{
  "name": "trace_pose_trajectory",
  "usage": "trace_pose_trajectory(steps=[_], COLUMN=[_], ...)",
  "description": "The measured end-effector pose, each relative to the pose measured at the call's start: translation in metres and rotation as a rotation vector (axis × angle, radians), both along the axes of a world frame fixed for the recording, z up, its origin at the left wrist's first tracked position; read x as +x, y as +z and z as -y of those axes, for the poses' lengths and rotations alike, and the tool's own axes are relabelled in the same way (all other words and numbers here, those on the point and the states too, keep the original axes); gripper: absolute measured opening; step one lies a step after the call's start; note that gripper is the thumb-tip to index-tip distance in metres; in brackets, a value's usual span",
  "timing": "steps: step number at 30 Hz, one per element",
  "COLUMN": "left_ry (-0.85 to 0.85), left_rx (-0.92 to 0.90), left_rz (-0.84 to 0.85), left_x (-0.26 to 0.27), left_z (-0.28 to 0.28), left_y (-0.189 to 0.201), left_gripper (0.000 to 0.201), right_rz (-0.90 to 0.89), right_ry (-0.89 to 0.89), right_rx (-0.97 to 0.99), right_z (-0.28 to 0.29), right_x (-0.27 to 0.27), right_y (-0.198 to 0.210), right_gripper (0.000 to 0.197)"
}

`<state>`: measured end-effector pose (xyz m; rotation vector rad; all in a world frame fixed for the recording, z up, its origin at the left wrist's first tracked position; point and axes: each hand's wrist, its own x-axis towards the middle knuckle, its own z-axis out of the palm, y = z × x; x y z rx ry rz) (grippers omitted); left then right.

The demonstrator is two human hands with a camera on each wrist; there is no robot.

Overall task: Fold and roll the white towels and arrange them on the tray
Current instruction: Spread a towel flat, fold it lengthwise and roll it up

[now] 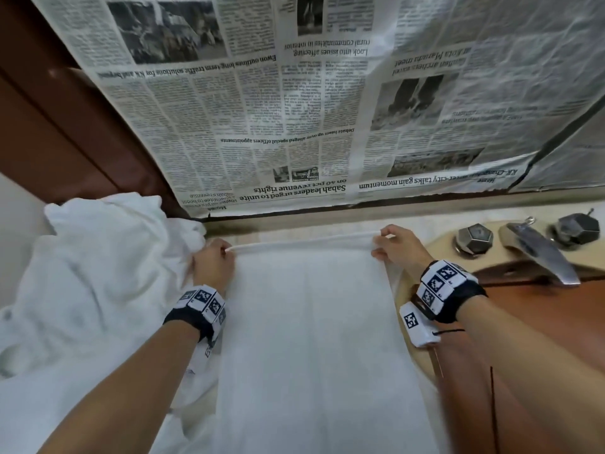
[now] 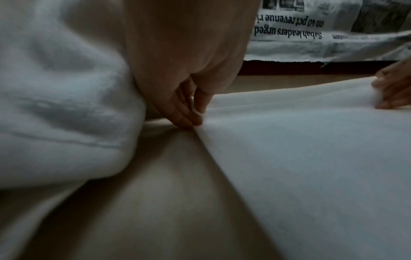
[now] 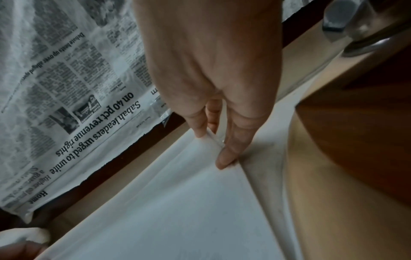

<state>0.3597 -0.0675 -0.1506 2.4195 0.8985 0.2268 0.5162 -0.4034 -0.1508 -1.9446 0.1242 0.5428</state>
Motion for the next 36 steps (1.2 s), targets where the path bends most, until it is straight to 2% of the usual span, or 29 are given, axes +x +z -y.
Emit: trace_pose_trajectory(steps=[5, 8, 9, 11, 14, 17, 20, 23, 27, 31, 36], left_ry=[-0.021, -0.095, -0.15, -0.291, -0.514, -0.739, -0.842, -0.879, -0.947, -0.964, -0.903], left_rx=[-0.039, -0.044, 0.005, 0.05, 0.0, -0.035, -0.069, -0.074, -0.054, -0.01, -0.15], left_rz=[-0.005, 0.076, 0.088, 0.129, 0.136, 0.097, 0.052, -0.032, -0.104, -0.169, -0.072], left_x=[0.002, -0.009, -0.014, -0.02, -0.014, 0.008, 0.033, 0.055, 0.08, 0.095, 0.095], left_z=[-0.006, 0.001, 0.006, 0.024, 0.065, 0.115, 0.16, 0.191, 0.209, 0.213, 0.203], left_y=[-0.009, -0.011, -0.012, -0.015, -0.018, -0.016, -0.014, -0.012, -0.016, -0.02, -0.026], left_gripper=[0.023, 0.041, 0.046, 0.051, 0.044, 0.041, 0.043, 0.044, 0.043, 0.033, 0.018], right_rz=[0.005, 0.117, 0.141, 0.148, 0.226, 0.206, 0.177, 0.23, 0.254, 0.246, 0.204], right_ry=[-0.067, 0.04, 0.079, 0.129, 0.156, 0.23, 0.345, 0.426, 0.416, 0.375, 0.32], right_rx=[-0.039, -0.196, -0.267, -0.393, -0.549, -0.693, -0.852, -0.987, -1.015, -0.993, -0.906], right_z=[-0.005, 0.002, 0.007, 0.021, 0.032, 0.03, 0.025, 0.02, 0.015, 0.011, 0.012], right_x=[-0.012, -0.042, -0.056, -0.083, -0.116, -0.133, -0.144, -0.15, -0.146, -0.138, -0.134], right_y=[0.008, 0.025, 0.031, 0.041, 0.038, 0.026, 0.021, 0.019, 0.01, 0.009, 0.015], right_gripper=[0.004, 0.033, 0.037, 0.032, 0.011, 0.013, 0.025, 0.029, 0.028, 0.028, 0.029])
